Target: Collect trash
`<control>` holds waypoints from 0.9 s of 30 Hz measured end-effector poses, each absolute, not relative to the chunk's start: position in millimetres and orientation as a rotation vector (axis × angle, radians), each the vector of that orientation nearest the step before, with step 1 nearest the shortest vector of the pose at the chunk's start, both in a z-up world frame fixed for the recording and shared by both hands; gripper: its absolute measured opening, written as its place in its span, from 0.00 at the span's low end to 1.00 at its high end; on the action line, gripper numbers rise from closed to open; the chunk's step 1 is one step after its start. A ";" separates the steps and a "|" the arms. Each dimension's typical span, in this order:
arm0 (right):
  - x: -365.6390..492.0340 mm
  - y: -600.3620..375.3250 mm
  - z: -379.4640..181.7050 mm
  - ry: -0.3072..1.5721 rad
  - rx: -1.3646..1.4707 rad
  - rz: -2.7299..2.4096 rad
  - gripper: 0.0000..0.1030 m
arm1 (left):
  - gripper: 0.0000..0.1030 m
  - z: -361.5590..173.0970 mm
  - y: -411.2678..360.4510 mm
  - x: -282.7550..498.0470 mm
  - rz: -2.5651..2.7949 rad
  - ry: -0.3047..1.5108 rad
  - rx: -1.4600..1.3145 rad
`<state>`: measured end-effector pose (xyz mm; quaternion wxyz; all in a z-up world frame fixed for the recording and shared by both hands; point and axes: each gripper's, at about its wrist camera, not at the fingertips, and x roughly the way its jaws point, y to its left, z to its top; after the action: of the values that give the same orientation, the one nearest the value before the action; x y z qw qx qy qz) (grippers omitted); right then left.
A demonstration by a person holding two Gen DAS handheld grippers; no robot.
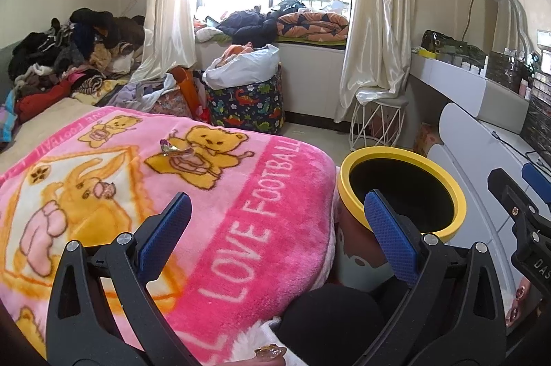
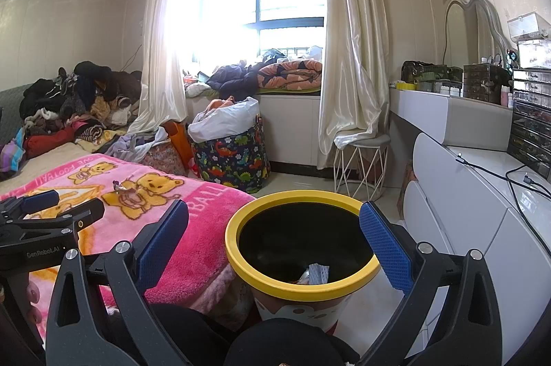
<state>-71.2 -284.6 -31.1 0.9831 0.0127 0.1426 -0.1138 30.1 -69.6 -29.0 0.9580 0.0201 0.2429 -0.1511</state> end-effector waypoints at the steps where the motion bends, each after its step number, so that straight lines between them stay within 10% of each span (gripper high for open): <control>1: -71.4 -284.6 -31.2 0.287 0.026 -0.229 0.94 | 0.90 -29.0 -69.6 31.2 -0.304 0.494 0.039; 27: -12.2 -229.2 14.7 0.365 0.066 0.036 0.94 | 0.90 -18.5 41.1 44.3 -0.038 0.611 -0.170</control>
<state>-12.2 -229.2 14.7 0.9827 0.0326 0.1815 0.0181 44.3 41.1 -18.5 0.9499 -0.0838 0.3005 -0.0185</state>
